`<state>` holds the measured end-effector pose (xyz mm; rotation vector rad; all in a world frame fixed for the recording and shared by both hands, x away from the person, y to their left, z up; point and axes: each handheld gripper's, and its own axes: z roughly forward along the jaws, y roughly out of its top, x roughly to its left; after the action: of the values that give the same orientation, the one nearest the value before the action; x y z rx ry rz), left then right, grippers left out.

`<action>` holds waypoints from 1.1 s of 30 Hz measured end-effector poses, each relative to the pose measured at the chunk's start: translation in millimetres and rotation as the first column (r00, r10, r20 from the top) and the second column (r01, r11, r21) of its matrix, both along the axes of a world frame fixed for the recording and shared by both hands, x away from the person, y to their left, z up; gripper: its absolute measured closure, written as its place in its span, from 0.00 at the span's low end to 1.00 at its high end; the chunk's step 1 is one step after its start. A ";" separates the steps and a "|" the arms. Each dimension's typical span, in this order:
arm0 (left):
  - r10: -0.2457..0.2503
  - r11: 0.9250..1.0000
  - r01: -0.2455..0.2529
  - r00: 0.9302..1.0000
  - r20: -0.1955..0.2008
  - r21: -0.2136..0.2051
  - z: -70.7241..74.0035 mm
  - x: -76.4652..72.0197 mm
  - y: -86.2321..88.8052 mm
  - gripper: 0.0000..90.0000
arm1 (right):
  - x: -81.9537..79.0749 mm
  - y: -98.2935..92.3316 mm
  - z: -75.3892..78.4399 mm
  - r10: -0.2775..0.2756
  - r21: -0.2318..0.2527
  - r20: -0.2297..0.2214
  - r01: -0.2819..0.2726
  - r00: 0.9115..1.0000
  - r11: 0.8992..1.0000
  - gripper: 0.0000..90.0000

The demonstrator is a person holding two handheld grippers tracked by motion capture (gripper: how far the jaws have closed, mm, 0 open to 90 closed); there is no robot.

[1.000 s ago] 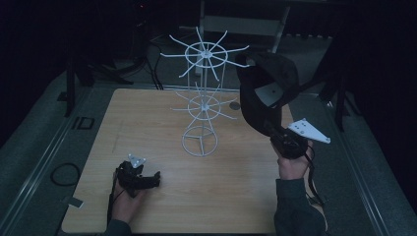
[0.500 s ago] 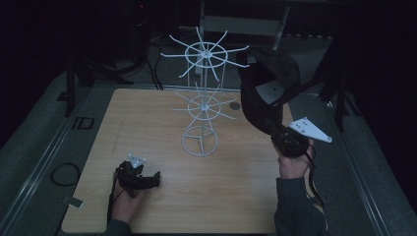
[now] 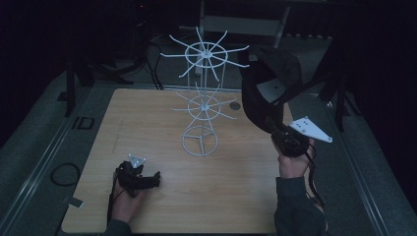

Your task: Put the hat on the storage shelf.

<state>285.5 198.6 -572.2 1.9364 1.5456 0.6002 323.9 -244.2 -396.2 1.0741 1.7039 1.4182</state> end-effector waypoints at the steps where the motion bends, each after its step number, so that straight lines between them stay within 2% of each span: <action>1: -0.001 1.000 0.001 1.000 0.001 0.001 0.0 0.1 0.1 0.00 | 0.0 -0.2 0.2 -0.001 0.000 0.001 0.001 1.000 1.000 0.96; 17: 0.000 1.000 0.000 1.000 0.000 0.000 0.0 0.0 0.0 0.00 | 0.0 -1.3 1.7 -0.010 0.006 0.012 0.009 1.000 1.000 0.96; 33: 0.001 1.000 -0.001 1.000 0.001 0.000 0.0 0.1 -0.1 0.00 | -1.2 4.9 8.0 -0.017 -0.026 0.051 0.018 0.999 0.999 0.96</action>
<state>285.6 198.5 -572.2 1.9355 1.5459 0.6006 322.7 -239.3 -388.2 1.0279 1.6690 1.3961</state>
